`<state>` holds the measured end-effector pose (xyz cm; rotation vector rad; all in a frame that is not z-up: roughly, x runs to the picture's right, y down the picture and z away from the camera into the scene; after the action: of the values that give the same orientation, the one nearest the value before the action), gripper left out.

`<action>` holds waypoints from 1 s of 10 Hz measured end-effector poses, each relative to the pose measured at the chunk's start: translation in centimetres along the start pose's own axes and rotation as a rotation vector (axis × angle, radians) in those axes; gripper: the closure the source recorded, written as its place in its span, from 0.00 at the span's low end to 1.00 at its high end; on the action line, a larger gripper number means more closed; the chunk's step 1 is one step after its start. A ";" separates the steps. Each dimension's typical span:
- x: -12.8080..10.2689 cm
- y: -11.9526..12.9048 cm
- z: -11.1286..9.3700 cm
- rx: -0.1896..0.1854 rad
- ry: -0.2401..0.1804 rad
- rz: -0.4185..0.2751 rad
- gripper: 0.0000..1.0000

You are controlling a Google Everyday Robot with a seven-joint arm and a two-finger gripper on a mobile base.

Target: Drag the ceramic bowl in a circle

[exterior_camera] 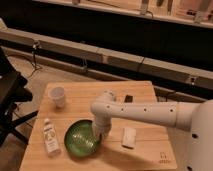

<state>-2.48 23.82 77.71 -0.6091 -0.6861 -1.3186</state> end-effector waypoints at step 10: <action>4.7 9.6 -3.7 0.017 0.074 0.250 0.92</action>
<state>7.93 19.51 78.60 -0.6091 -0.5410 -1.0961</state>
